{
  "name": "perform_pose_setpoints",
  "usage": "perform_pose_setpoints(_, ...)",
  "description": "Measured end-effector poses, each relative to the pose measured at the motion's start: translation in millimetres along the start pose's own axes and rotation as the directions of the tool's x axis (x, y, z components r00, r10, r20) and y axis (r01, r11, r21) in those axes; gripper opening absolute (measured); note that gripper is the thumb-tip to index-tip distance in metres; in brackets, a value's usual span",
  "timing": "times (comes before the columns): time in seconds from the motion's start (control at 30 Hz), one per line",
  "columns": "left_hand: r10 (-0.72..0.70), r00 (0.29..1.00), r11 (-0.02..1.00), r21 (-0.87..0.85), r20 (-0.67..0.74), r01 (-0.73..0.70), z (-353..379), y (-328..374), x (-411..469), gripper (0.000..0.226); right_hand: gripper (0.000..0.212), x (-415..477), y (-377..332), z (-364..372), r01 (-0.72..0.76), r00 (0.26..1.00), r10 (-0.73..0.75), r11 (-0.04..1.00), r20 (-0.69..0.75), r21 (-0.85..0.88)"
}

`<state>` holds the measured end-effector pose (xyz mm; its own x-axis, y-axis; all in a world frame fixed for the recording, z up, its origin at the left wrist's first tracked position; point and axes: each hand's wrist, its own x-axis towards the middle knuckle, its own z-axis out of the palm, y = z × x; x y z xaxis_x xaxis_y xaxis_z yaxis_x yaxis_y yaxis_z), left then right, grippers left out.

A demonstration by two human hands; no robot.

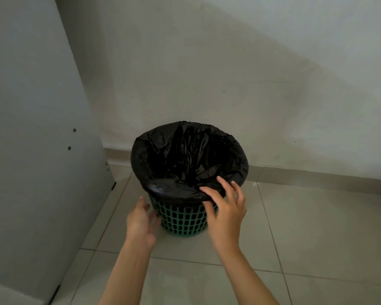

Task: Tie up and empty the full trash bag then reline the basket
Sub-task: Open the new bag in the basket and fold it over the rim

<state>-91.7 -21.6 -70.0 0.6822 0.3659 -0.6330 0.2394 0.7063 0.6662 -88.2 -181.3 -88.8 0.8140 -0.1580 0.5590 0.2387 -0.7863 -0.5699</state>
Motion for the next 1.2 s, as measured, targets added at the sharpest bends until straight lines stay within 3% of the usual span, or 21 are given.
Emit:
perform_pose_setpoints(0.1, -0.08, 0.98, 0.996, -0.013, 0.181, 0.083, 0.6, -6.6, -2.3, 0.043, 0.043, 10.4, 7.4, -9.1, -0.032, 0.999, 0.034, 0.997, -0.019, 0.067)
perform_pose_setpoints(0.3, -0.027, 0.977, 1.0, -0.003, 0.211, 0.028, 4.4, -10.2, 1.1, 0.025, 0.03, -1.6, -12.3, -1.9, 0.232, 0.966, -0.239, 0.97, 0.101, 0.074)
perform_pose_setpoints(0.4, -0.053, 0.975, 0.999, 0.024, 0.216, 0.048, 6.8, -12.6, -1.3, 0.012, 0.027, 0.0, -9.8, 7.1, 0.192, 0.978, -0.201, 0.974, 0.062, 0.118)
perform_pose_setpoints(0.57, -0.062, 0.965, 0.993, -0.078, 0.254, 0.084, 10.1, -15.0, -5.2, 0.018, 0.028, 7.5, -1.2, 8.4, 0.16, 0.983, -0.172, 0.973, 0.061, 0.167)
perform_pose_setpoints(0.7, 0.007, 0.966, 0.989, -0.145, 0.26, 0.032, 13.8, -21.2, -10.2, 0.008, 0.028, 10.6, 0.3, 9.2, 0.147, 0.984, -0.162, 0.975, 0.075, 0.168)
perform_pose_setpoints(0.8, 0.085, 0.967, 0.984, -0.171, 0.238, -0.044, 19.5, -26.3, -21.2, 0.029, 0.029, 11.6, 0.3, 8.6, 0.139, 0.984, -0.155, 0.976, 0.086, 0.166)
perform_pose_setpoints(0.9, 0.182, 0.955, 0.982, 0.007, 0.234, -0.189, 20.4, -34.6, -25.4, 0.05, 0.029, 11.3, -0.3, 8.0, 0.132, 0.986, -0.146, 0.98, 0.085, 0.151)
perform_pose_setpoints(0.97, 0.292, 0.933, 0.904, 0.258, 0.209, -0.341, 19.8, -36.4, -24.5, 0.055, 0.03, 9.7, 0.1, 6.8, 0.122, 0.987, -0.135, 0.982, 0.082, 0.145)
perform_pose_setpoints(1.03, 0.419, 0.887, 0.743, 0.488, 0.194, -0.458, 20.1, -35.7, -22.8, 0.05, 0.03, 7.6, 1.2, 5.0, 0.12, 0.988, -0.133, 0.983, 0.084, 0.142)
perform_pose_setpoints(1.2, 0.592, 0.765, 0.496, 0.632, 0.256, -0.595, 19.9, -32.0, -26.8, 0.017, 0.03, 4.5, 3.9, 1.5, 0.124, 0.986, -0.138, 0.982, 0.091, 0.143)
